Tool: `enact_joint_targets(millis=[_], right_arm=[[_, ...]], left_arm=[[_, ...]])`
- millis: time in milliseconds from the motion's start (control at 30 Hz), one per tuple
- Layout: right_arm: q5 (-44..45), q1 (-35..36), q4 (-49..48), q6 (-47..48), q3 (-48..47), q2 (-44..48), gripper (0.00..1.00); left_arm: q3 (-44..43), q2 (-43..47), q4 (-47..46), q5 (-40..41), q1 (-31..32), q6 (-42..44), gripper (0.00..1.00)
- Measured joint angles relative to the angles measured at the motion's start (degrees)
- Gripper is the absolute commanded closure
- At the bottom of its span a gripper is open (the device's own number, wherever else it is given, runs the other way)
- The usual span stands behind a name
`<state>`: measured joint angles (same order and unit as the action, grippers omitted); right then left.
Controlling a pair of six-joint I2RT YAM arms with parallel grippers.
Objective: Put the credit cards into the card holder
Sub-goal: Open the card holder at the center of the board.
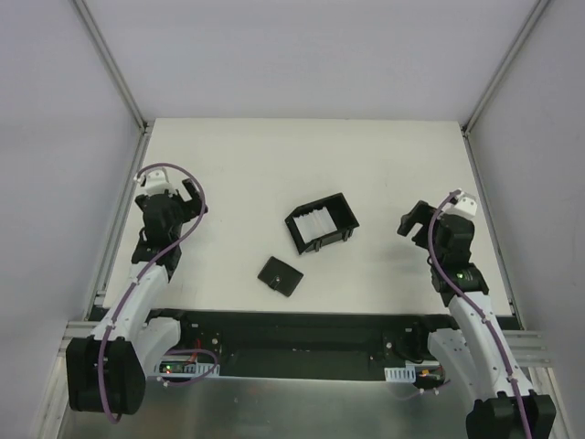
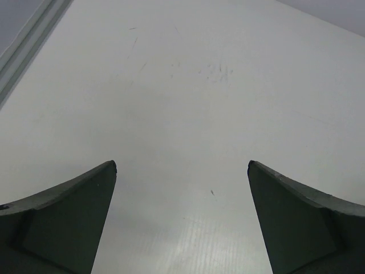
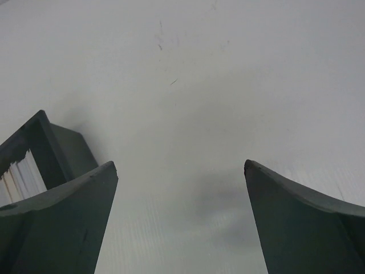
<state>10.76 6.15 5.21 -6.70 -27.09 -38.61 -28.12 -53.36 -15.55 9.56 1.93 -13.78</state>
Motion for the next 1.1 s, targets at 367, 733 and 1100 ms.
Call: enact_joint_targets(millis=[367, 733, 1100], right_arm=[[-16.6, 0.6, 9.3, -1.2, -5.8, 0.3, 0.04], [-15.2, 26.6, 23.3, -5.5, -9.3, 3.0, 0.09], [-9.0, 47.2, 13.6, -20.7, -2.1, -13.0, 0.25]], left_arm=[[-3.0, 5.2, 4.1, -9.0, 0.3, -6.2, 0.01], [-0.5, 4.5, 12.7, -20.1, 0.7, -16.6, 0.01], [2.2, -1.5, 18.9, -21.0, 23.1, -18.6, 0.07]])
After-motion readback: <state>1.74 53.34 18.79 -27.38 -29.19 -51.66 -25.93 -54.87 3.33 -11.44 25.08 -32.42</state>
